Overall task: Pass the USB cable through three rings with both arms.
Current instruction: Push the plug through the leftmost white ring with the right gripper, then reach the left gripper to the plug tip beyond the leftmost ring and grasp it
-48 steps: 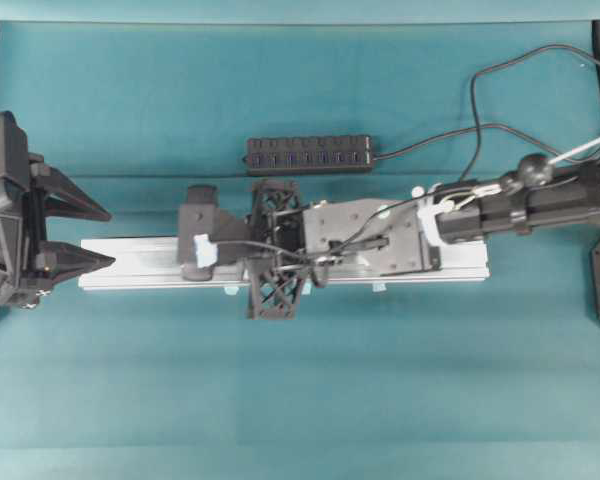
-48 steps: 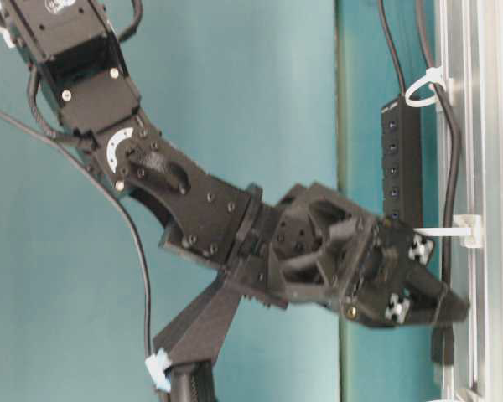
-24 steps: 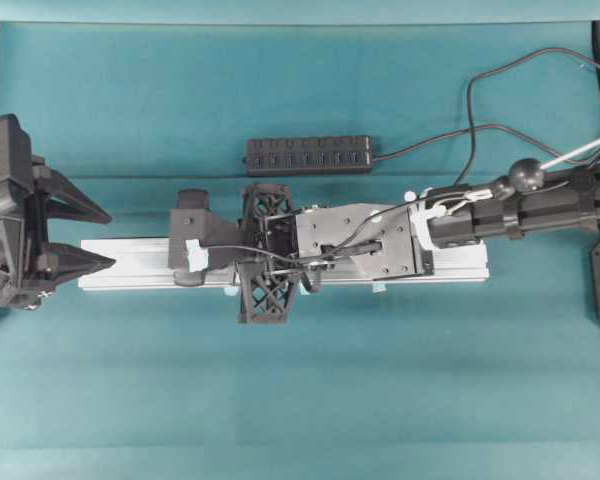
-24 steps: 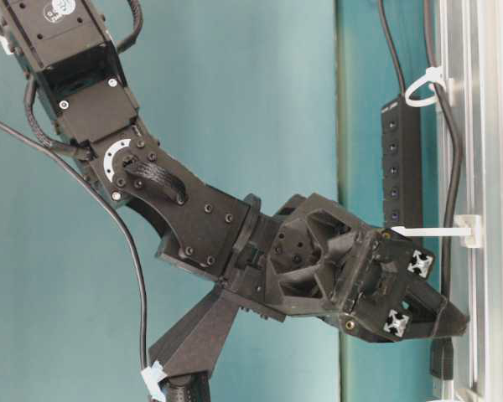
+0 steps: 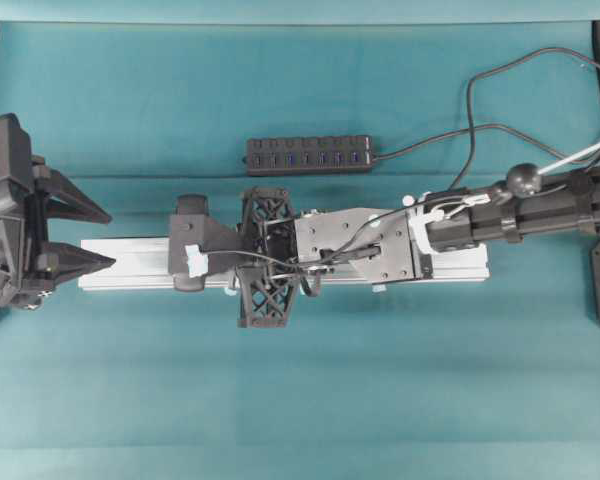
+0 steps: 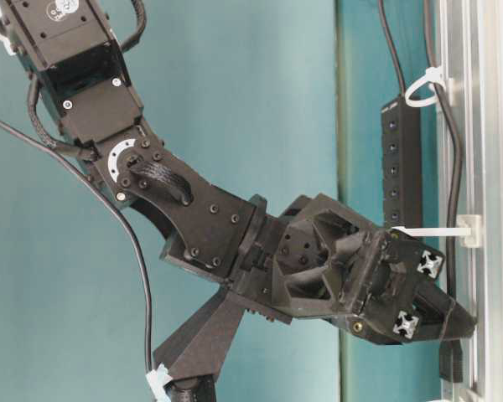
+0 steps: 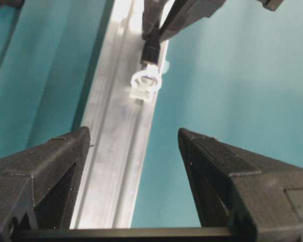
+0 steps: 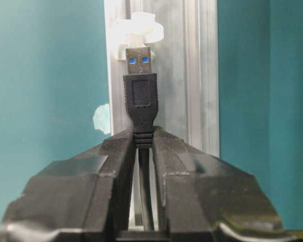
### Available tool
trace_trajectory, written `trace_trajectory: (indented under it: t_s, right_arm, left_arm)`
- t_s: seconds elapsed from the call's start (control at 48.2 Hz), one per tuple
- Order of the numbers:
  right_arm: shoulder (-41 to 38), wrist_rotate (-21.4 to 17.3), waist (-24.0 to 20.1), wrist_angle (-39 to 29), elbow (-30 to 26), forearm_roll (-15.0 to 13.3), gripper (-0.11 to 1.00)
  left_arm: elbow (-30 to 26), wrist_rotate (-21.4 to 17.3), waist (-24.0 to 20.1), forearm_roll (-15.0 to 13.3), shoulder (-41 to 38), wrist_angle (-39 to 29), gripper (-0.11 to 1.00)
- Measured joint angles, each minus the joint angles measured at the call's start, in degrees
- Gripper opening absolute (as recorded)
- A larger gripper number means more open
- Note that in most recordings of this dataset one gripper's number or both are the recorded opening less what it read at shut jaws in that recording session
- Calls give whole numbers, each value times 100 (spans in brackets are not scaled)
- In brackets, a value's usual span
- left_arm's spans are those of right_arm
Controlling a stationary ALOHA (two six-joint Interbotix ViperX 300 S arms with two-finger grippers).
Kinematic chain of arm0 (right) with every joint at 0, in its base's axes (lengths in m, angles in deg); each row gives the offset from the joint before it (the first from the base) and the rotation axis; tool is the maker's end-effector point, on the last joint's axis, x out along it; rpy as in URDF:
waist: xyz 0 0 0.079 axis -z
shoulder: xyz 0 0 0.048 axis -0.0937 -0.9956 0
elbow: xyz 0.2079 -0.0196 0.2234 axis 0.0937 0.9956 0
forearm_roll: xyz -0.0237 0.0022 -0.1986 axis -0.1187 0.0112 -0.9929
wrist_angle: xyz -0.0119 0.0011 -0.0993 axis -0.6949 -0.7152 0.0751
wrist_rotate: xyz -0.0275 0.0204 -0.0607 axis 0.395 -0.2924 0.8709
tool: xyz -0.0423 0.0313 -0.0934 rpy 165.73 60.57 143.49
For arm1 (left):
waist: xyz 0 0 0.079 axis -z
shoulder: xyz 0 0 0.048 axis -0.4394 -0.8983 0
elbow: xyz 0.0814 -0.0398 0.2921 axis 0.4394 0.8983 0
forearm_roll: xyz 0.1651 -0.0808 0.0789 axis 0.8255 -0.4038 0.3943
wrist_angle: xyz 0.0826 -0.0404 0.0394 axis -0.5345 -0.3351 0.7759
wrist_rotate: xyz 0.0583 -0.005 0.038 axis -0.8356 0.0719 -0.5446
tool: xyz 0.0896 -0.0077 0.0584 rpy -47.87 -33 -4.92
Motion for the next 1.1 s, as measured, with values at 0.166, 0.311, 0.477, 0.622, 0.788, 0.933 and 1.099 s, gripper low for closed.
trace_trajectory:
  t_s: [0.166, 0.311, 0.477, 0.622, 0.788, 0.933, 1.099]
  right_arm:
    - [-26, 0, 0, 44, -53, 0, -5]
    - [-44, 0, 0, 105, -105, 0, -5]
    - [-105, 0, 0, 114, -193, 0, -5]
    - [-167, 0, -9, 123, -281, 0, -5]
    - [-229, 0, -18, 176, -387, 0, -5]
    - [-246, 0, -18, 255, -448, 0, -5]
    - [-246, 0, -18, 360, -457, 88, -5]
  left_arm:
    - [9, 0, -9, -9, 9, 0, 77]
    - [9, 0, 0, 0, 18, 0, 77]
    - [9, 0, -9, 0, 35, 0, 77]
    - [9, 0, -9, -9, 35, 0, 77]
    - [9, -18, -9, 0, 26, 44, 77]
    - [26, -79, 0, -9, 0, 229, 77]
    - [202, -88, 70, -9, -88, 598, 77]
